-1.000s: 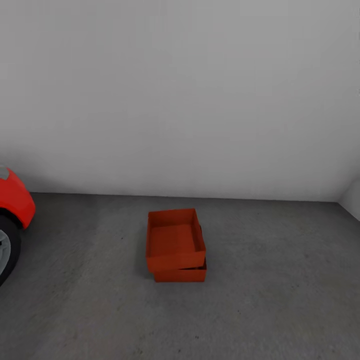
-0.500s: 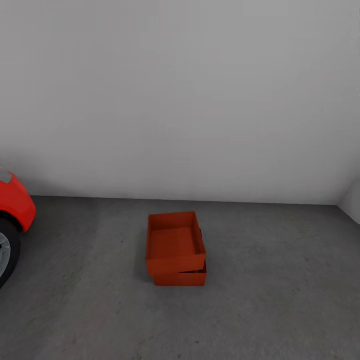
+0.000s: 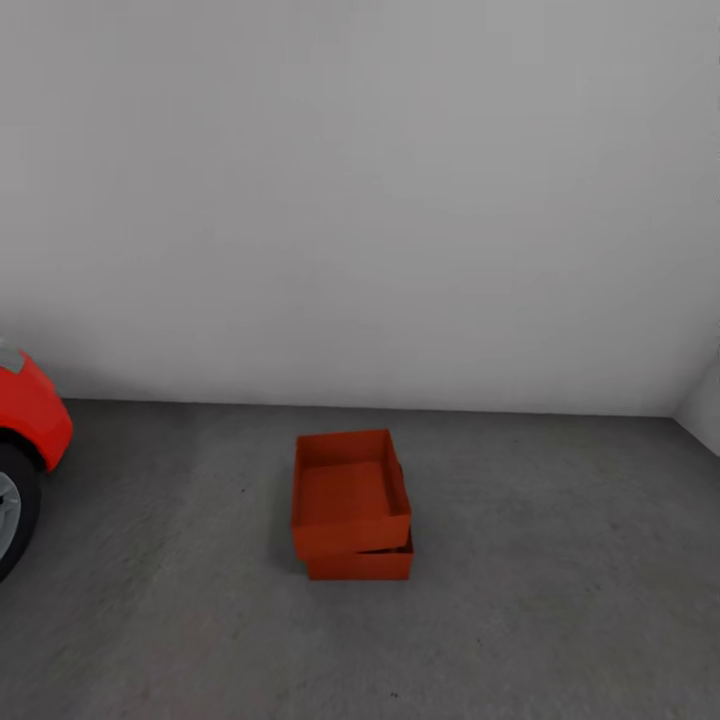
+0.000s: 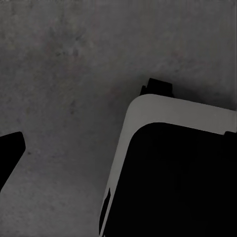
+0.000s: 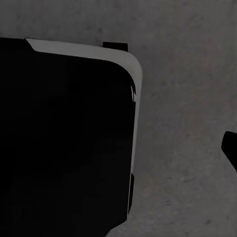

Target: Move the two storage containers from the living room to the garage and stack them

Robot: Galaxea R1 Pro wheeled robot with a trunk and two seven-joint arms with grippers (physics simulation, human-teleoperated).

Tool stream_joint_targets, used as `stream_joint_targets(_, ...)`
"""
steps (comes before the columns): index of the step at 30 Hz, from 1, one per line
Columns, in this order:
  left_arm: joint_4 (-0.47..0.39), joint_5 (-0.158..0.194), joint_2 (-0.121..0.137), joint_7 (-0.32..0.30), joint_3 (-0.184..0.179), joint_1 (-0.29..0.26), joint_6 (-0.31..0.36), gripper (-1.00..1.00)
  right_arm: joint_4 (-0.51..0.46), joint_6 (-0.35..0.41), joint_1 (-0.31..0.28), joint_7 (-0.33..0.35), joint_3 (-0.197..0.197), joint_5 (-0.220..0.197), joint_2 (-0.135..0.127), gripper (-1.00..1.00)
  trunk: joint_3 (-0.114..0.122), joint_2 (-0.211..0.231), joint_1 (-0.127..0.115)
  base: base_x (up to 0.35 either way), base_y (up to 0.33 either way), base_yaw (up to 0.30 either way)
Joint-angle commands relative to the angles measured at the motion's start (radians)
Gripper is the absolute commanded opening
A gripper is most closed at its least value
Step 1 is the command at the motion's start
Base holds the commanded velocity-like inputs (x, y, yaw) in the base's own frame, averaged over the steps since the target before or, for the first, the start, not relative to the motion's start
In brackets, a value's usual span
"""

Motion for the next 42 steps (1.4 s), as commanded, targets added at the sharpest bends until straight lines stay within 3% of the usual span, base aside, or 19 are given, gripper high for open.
stream_joint_targets(1,0.000,0.009,0.000,0.002,-0.009,0.000,-0.001,1.00,0.003,-0.005,-0.001,0.005,0.008,-0.010,0.000,1.00,0.001,0.000,0.000,0.000,0.000,-0.065)
stream_joint_targets(42,0.000,0.009,0.000,0.002,-0.009,0.000,-0.001,1.00,0.003,-0.007,-0.001,0.005,0.007,-0.010,-0.001,1.00,0.067,0.000,0.000,0.000,0.000,-0.033)
